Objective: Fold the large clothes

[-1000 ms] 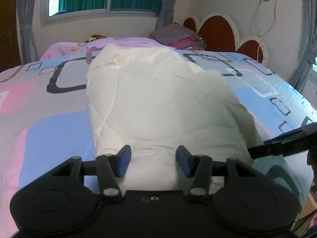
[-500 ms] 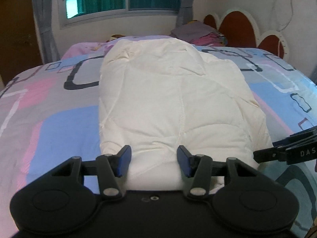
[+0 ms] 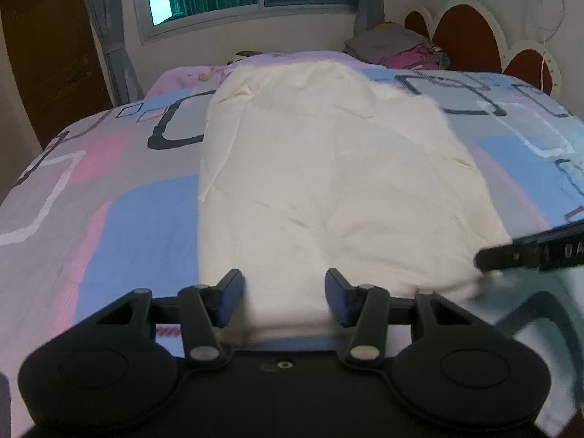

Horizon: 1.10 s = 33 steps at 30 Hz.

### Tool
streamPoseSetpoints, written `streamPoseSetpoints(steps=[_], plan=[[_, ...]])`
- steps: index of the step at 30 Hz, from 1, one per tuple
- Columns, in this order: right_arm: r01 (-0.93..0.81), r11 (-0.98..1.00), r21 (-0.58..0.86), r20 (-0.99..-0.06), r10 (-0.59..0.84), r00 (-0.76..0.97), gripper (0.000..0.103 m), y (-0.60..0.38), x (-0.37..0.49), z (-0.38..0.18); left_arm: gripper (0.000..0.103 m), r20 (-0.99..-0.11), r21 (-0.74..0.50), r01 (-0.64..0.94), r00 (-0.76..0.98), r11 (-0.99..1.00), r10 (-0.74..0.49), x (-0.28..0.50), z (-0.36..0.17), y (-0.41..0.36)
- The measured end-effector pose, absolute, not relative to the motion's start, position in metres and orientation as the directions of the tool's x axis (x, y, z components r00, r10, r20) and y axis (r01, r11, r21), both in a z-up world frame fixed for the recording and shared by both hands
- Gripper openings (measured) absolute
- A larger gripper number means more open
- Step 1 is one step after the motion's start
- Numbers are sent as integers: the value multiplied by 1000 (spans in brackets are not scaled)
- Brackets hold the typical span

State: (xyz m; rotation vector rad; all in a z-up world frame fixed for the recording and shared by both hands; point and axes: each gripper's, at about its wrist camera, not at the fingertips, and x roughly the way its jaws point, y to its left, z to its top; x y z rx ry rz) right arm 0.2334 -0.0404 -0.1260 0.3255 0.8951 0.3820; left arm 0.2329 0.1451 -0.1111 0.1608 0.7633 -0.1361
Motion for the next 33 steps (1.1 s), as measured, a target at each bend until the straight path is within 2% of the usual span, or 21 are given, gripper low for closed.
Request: streamPoseSetpoints(steps=[2, 4, 6, 7, 8, 10, 16, 27, 33], plan=[[-209, 882, 422, -663, 458, 593, 38, -50, 212, -110, 55, -681, 84, 169, 729, 982, -67, 212, -100, 142], [-225, 889, 398, -641, 445, 625, 38, -61, 187, -96, 84, -654, 61, 146, 753, 987, -71, 191, -88, 142], [-217, 897, 386, -633, 429, 645, 38, -74, 160, -86, 91, -619, 48, 111, 783, 993, -57, 163, -74, 141], [-215, 900, 380, -629, 422, 653, 58, -79, 148, -81, 94, -613, 35, 95, 788, 995, -53, 147, -67, 141], [-193, 916, 352, -623, 383, 682, 103, -84, 132, -76, 97, -611, 18, 82, 790, 996, -54, 134, -60, 140], [-157, 943, 294, -586, 308, 750, 103, -89, 101, -68, 101, -589, -10, 69, 806, 998, -61, 101, -45, 137], [-111, 942, 317, -561, 281, 778, 103, -98, 47, -55, 101, -562, 31, 38, 827, 999, -14, 41, -33, 122], [-143, 977, 157, -518, 205, 830, 103, -77, -5, -27, 101, -504, 7, 21, 863, 1000, -15, 6, -17, 107], [-153, 976, 152, -520, 211, 828, 103, -78, -15, -28, 101, -483, 3, 31, 875, 1000, -26, -3, -12, 103]])
